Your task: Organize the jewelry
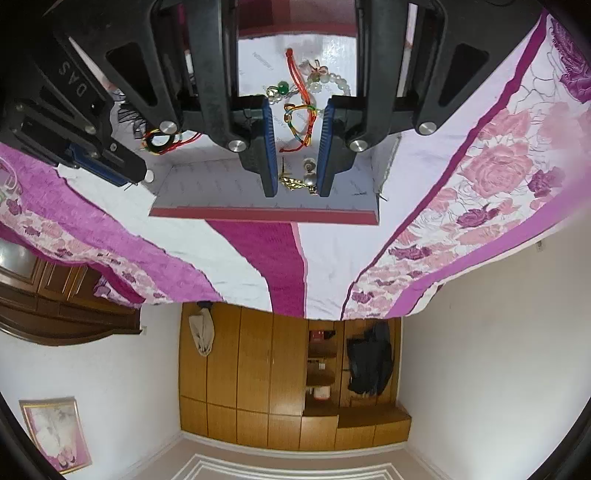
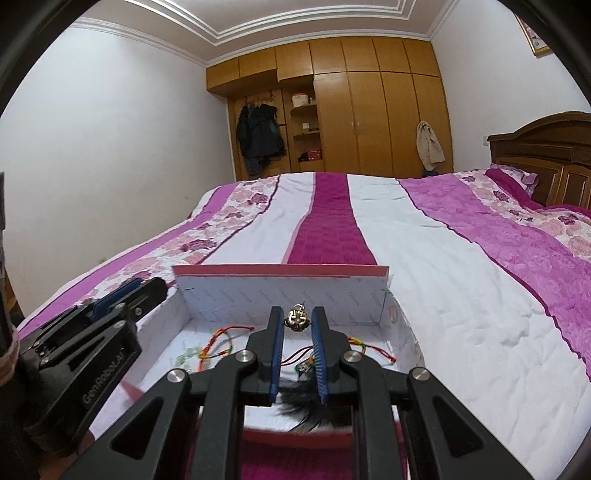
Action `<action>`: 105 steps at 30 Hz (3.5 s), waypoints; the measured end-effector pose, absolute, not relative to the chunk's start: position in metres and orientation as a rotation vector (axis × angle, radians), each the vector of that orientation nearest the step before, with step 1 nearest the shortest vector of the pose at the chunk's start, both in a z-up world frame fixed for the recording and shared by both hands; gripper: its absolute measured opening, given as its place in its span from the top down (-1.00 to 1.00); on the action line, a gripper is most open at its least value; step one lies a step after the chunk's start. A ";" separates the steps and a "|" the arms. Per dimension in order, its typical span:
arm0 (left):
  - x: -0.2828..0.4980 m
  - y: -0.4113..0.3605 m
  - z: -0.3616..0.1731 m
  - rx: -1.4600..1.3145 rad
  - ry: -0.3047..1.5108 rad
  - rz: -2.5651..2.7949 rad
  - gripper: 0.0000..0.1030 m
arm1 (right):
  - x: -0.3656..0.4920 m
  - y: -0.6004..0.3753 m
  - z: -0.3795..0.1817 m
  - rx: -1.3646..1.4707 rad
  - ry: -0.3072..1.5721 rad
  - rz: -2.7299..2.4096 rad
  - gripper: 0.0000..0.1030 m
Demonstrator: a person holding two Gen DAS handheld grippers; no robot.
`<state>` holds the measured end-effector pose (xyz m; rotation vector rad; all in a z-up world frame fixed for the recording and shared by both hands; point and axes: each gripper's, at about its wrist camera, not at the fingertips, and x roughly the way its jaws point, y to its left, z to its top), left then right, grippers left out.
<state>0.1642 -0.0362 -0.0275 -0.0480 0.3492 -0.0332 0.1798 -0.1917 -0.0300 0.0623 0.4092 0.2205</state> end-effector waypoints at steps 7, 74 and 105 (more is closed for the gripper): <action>0.194 -0.038 -0.049 -0.053 0.501 -0.038 0.75 | 0.211 -0.190 -0.046 0.033 0.502 0.199 0.67; 0.031 -0.013 0.004 0.006 0.440 0.021 -0.91 | 0.033 -0.215 0.005 0.097 0.416 0.239 -1.00; 0.026 0.000 -0.005 -0.017 0.464 0.046 -0.91 | 0.019 -0.240 -0.008 0.110 0.439 0.182 -1.00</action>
